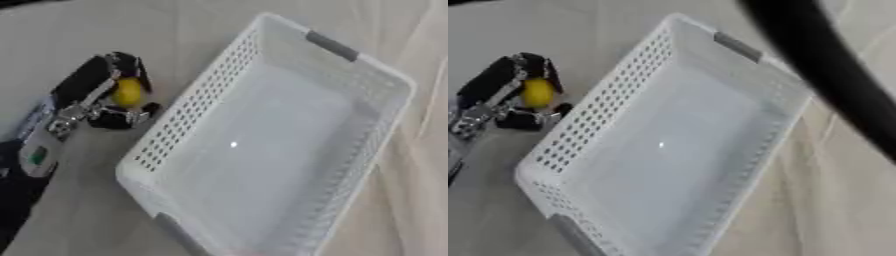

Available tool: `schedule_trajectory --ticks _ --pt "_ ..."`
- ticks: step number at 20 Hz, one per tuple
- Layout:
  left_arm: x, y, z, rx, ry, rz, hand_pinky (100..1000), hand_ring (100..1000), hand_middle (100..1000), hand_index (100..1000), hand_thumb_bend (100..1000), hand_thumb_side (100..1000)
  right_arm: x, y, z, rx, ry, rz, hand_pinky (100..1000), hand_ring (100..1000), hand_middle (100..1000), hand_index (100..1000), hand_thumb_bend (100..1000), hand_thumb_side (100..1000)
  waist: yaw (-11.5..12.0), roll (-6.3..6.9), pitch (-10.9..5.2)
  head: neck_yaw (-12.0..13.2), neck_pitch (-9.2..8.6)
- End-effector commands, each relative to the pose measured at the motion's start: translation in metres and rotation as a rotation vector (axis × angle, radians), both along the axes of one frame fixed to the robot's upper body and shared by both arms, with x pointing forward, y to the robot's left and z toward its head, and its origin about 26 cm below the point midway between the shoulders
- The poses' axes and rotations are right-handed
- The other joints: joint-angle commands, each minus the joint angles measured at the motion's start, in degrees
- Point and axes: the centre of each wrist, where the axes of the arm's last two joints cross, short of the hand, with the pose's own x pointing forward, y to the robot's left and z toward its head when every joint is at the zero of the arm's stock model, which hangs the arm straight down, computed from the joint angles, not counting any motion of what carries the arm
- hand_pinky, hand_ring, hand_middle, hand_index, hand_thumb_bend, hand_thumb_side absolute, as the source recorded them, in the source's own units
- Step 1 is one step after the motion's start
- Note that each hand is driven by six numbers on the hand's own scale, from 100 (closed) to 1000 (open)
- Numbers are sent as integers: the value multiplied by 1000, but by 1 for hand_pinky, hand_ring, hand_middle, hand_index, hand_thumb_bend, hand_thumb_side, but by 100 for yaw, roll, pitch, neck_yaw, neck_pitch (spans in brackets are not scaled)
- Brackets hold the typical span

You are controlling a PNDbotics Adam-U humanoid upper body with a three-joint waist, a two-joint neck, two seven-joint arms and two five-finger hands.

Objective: Pick up objects on the table and place them in the box.

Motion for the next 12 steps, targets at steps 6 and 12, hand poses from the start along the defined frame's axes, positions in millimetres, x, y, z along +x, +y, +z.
schedule_trajectory --ticks 6,12 --pt "-15 60 44 115 -153 137 100 100 100 161 744 100 -13 -7 1 -11 29 -12 468 579 672 719 100 872 24 35 -110 -70 -250" --pt "-20 62 49 120 -191 134 100 100 100 161 744 100 -13 -8 1 -13 28 -10 468 579 672 718 100 872 6 48 -108 -58 -335"
